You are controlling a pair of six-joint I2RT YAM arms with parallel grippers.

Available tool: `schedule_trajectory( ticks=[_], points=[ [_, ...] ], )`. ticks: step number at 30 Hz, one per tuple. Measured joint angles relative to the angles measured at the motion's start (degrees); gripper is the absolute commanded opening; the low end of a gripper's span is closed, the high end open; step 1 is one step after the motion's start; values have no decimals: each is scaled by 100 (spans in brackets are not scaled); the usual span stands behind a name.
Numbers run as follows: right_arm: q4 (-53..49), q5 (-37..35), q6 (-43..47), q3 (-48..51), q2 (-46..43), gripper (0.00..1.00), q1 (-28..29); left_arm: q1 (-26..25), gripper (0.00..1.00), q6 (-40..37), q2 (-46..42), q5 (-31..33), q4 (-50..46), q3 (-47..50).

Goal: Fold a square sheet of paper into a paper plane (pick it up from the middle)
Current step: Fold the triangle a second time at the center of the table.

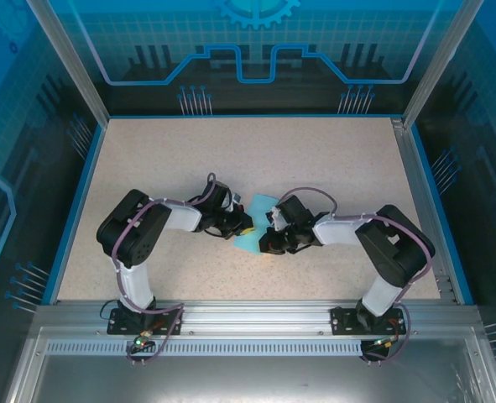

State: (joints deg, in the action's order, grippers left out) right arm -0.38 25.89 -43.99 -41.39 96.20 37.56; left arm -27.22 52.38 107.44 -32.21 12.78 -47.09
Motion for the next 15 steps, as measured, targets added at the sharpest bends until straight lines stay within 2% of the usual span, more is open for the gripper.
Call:
schedule_trajectory(
  ticks=[15],
  points=[
    [94, 22, 46, 127, 61, 7, -11, -7, 0, 2, -2, 0, 0, 0]
  ],
)
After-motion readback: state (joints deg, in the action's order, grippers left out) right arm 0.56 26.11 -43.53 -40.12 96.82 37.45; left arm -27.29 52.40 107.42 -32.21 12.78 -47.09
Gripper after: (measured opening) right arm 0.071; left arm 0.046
